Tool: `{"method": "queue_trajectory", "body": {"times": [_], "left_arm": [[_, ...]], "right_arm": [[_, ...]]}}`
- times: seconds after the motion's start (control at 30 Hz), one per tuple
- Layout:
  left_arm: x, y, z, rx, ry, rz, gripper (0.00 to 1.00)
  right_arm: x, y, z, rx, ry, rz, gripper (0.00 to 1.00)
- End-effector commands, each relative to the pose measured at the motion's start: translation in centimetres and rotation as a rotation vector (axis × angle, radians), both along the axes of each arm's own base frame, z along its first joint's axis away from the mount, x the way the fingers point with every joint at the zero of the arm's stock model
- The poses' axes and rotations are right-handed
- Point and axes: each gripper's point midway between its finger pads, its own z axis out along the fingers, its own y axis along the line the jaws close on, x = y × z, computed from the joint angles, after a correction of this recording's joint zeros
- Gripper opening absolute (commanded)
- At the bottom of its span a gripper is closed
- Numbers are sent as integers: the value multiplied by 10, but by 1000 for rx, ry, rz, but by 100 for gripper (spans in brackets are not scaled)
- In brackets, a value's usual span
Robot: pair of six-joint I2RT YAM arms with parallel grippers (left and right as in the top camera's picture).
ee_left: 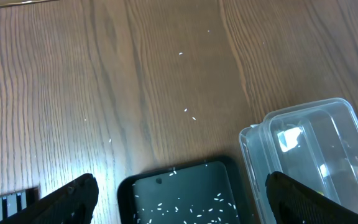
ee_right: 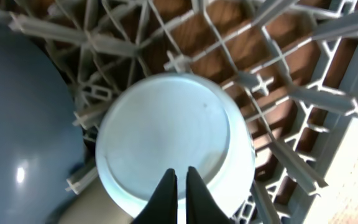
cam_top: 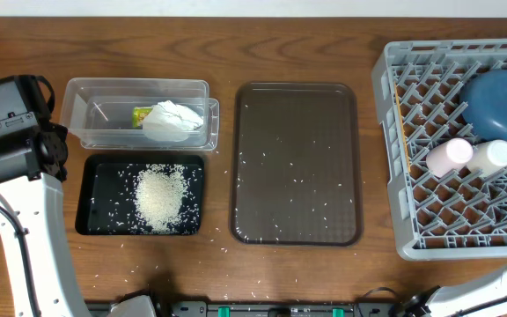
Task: Sort waste into correct bins and load items into the dishwasher rack
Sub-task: 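Lower the bowl into the rack's right side and release it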
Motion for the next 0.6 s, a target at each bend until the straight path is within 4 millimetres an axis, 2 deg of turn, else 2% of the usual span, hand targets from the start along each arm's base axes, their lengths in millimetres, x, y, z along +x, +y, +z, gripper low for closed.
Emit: {"method": "queue_trajectory", "body": {"times": [0.0, 0.2, 0.4, 0.57], "left_arm": [[-1, 2, 1, 6, 2, 9, 89], [-1, 2, 1, 6, 2, 9, 89], [-1, 2, 1, 6, 2, 9, 89], [-1, 2, 1, 6, 2, 9, 89]], "right_arm": [[1, 7, -1, 25, -1, 34, 6], [-2, 10, -3, 35, 16, 31, 5], [11, -5, 3, -29, -35, 43, 4], [15, -4, -2, -32, -27, 76, 4]]}}
